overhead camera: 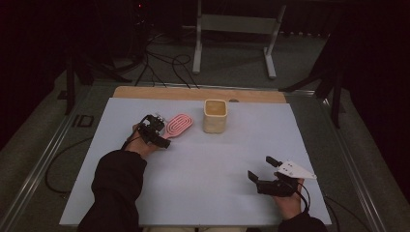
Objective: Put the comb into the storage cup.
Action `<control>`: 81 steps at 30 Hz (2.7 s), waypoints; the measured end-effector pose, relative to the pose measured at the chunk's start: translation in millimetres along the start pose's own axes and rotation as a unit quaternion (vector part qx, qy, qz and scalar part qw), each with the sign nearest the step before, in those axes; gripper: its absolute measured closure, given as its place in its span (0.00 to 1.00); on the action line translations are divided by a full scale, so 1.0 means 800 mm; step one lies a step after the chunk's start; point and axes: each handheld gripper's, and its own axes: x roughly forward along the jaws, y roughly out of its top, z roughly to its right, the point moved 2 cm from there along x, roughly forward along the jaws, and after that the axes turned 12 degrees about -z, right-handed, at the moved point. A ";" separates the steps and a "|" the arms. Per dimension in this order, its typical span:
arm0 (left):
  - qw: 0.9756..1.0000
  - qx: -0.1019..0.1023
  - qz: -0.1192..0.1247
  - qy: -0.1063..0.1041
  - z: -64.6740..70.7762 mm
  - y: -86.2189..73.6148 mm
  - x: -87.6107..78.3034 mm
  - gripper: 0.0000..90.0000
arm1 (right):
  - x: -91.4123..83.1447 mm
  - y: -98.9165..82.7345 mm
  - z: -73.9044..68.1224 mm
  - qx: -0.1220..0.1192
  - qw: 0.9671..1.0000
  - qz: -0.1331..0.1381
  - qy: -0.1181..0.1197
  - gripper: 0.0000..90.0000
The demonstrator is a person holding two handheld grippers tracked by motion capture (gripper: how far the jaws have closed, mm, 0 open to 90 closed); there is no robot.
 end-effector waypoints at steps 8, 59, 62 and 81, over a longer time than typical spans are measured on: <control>1.000 0.001 -0.006 0.002 0.001 0.009 0.001 0.45 | 0.000 0.000 0.000 0.001 1.000 -0.001 0.000 0.09; 0.997 -0.003 -0.015 -0.071 0.004 0.020 -0.007 0.78 | 0.000 0.000 0.002 0.002 1.000 0.000 0.000 0.09; 0.997 -0.003 -0.009 -0.073 0.004 0.020 -0.011 0.78 | 0.000 0.000 0.001 0.002 1.000 0.000 0.000 0.09; 0.997 -0.003 0.043 -0.072 0.008 0.007 -0.052 0.78 | 0.000 0.000 0.002 0.002 1.000 -0.001 -0.001 0.09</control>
